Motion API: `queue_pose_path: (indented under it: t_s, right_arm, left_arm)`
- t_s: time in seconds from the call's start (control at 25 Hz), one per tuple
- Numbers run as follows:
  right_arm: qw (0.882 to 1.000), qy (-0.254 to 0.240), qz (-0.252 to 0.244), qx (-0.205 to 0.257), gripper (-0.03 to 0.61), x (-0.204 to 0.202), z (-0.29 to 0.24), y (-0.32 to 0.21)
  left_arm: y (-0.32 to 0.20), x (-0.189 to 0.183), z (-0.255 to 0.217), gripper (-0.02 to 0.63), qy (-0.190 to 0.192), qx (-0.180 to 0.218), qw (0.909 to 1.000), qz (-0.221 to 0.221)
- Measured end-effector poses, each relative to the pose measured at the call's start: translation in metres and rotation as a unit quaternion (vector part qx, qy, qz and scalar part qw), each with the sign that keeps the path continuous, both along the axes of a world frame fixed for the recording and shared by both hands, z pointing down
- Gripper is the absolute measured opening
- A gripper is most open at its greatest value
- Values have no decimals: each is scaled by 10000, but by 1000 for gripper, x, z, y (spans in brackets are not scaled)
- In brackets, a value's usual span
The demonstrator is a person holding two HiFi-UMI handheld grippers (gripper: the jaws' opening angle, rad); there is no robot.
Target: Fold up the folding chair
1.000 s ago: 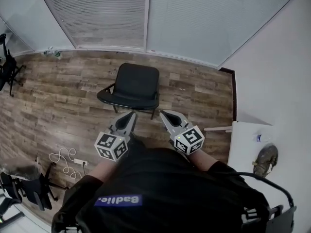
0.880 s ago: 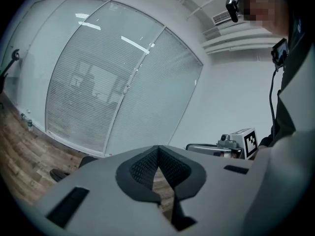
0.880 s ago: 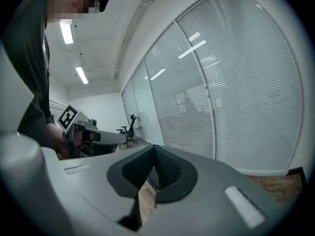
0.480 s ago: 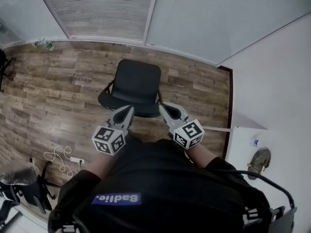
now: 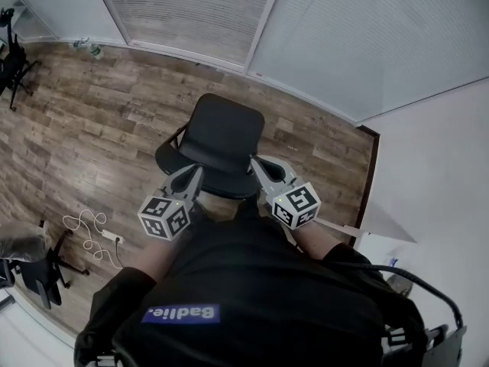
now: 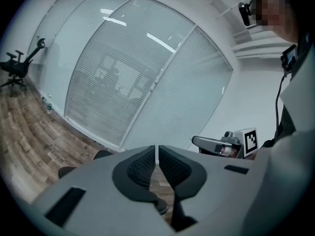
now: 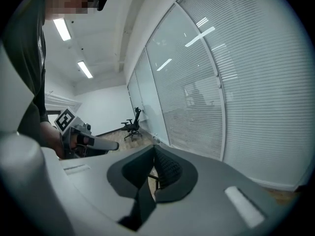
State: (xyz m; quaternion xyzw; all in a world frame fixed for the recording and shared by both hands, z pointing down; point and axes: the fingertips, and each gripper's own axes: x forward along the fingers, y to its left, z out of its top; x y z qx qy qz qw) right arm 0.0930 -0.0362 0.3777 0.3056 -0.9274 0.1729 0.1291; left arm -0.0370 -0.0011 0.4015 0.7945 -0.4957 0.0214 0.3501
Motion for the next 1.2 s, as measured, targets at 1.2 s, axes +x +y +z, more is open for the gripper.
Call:
queue_pose_path:
  t_s: [1.2]
  right_arm:
    - [9848, 965, -1346, -523, 17, 4, 131, -85]
  left_arm:
    - [36, -23, 129, 261, -78, -1785, 9480, -2632]
